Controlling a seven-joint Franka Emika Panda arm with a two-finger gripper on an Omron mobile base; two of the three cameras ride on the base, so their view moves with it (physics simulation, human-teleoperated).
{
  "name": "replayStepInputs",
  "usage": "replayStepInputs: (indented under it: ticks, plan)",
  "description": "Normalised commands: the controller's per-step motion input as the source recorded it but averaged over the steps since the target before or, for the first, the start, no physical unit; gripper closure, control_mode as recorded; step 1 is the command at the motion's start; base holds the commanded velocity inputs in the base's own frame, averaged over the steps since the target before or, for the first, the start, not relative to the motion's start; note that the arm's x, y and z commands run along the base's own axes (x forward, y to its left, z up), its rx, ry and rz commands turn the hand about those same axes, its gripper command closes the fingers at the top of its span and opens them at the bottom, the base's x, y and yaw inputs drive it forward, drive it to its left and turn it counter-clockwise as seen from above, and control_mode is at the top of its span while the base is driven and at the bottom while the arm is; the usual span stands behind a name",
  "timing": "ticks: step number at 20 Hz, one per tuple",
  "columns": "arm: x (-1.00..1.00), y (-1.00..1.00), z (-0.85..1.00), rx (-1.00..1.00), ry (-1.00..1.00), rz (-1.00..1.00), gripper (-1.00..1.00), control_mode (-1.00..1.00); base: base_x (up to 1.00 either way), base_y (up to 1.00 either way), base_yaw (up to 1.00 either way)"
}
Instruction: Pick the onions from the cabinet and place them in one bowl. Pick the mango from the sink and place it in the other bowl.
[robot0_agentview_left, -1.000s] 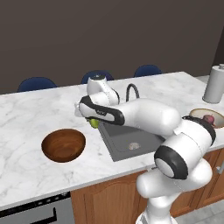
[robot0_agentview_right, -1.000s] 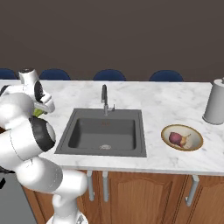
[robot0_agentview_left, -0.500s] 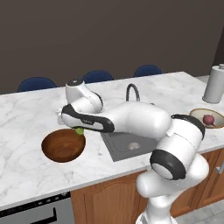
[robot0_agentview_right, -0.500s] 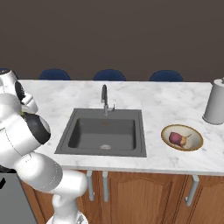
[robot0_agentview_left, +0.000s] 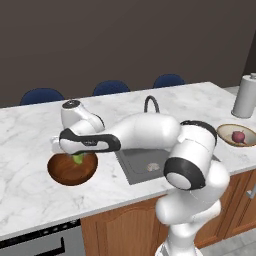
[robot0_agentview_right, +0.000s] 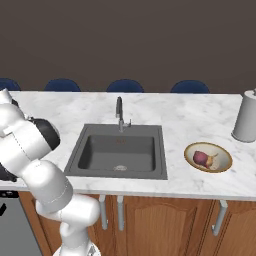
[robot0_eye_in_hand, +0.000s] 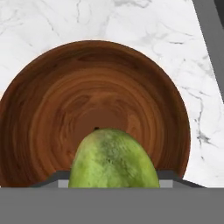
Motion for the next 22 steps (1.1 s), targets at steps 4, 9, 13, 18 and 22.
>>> replayStepInputs:
  ticks: [4, 9, 13, 18, 22]
  plan:
    - [-0.07, 0.13, -0.21, -0.03, 0.07, 0.04, 1.00, -1.00, 0.00, 0.00, 0.00]
    - [0.02, 0.00, -0.39, -0.01, 0.02, 0.00, 1.00, -1.00, 0.00, 0.00, 0.00]
    - [0.00, 0.00, -0.56, 0.00, 0.07, 0.00, 1.00, -1.00, 0.00, 0.00, 0.00]
    - [0.00, 0.00, -0.15, 0.00, 0.04, 0.00, 1.00, -1.00, 0.00, 0.00, 0.00]
    - [0.00, 0.00, 0.00, 0.00, 0.04, 0.00, 1.00, -1.00, 0.00, 0.00, 0.00]
